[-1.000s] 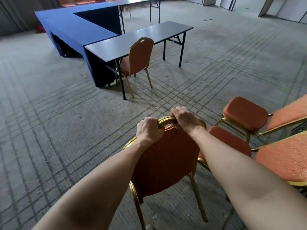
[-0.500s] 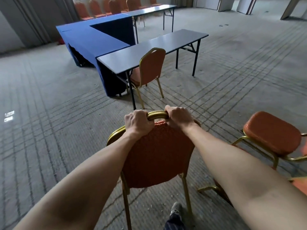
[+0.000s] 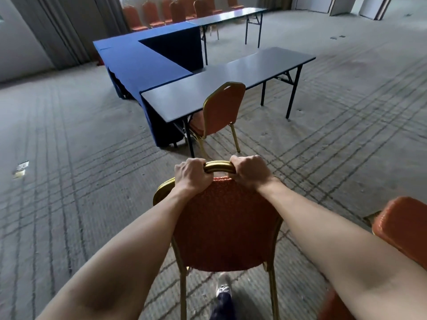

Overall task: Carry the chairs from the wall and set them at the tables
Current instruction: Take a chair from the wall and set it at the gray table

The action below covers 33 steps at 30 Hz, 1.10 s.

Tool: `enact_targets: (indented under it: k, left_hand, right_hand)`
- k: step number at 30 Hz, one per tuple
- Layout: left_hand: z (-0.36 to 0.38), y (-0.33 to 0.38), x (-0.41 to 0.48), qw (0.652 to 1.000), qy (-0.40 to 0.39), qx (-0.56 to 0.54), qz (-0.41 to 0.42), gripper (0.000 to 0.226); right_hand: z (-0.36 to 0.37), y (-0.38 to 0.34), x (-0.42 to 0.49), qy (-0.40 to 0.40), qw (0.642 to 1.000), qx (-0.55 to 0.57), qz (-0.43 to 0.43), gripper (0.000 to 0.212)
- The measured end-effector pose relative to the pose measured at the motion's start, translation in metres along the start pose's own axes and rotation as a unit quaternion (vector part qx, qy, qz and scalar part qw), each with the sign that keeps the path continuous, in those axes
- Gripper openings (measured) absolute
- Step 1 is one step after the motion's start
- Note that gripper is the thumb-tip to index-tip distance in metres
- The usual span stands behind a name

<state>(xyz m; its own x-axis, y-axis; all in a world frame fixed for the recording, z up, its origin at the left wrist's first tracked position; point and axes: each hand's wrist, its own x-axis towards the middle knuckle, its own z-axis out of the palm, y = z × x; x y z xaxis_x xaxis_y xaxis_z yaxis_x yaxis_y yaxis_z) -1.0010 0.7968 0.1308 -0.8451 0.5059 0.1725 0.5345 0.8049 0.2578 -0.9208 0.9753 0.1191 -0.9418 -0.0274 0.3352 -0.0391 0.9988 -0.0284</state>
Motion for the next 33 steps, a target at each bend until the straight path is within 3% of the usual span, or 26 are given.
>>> enact_targets:
  k: [7, 18, 24, 33]
  left_hand:
    - [0.067, 0.02, 0.152, 0.999, -0.01, -0.028, 0.041, 0.017]
    - [0.12, 0.09, 0.369, 0.994, -0.043, -0.024, 0.1, 0.019]
    - [0.158, 0.157, 0.496, 0.992, -0.029, -0.024, 0.123, 0.015]
    - [0.21, 0.245, 0.668, 0.994, -0.039, -0.009, 0.099, 0.017]
  right_hand:
    - [0.052, 0.114, 0.087, -0.052, 0.997, -0.047, 0.028, 0.036]
    - [0.092, 0.294, 0.201, 0.002, 0.997, -0.058, 0.047, 0.047]
    - [0.114, 0.431, 0.262, 0.016, 0.996, -0.062, 0.062, 0.038]
    - [0.141, 0.615, 0.36, 0.017, 0.997, -0.072, 0.03, 0.042]
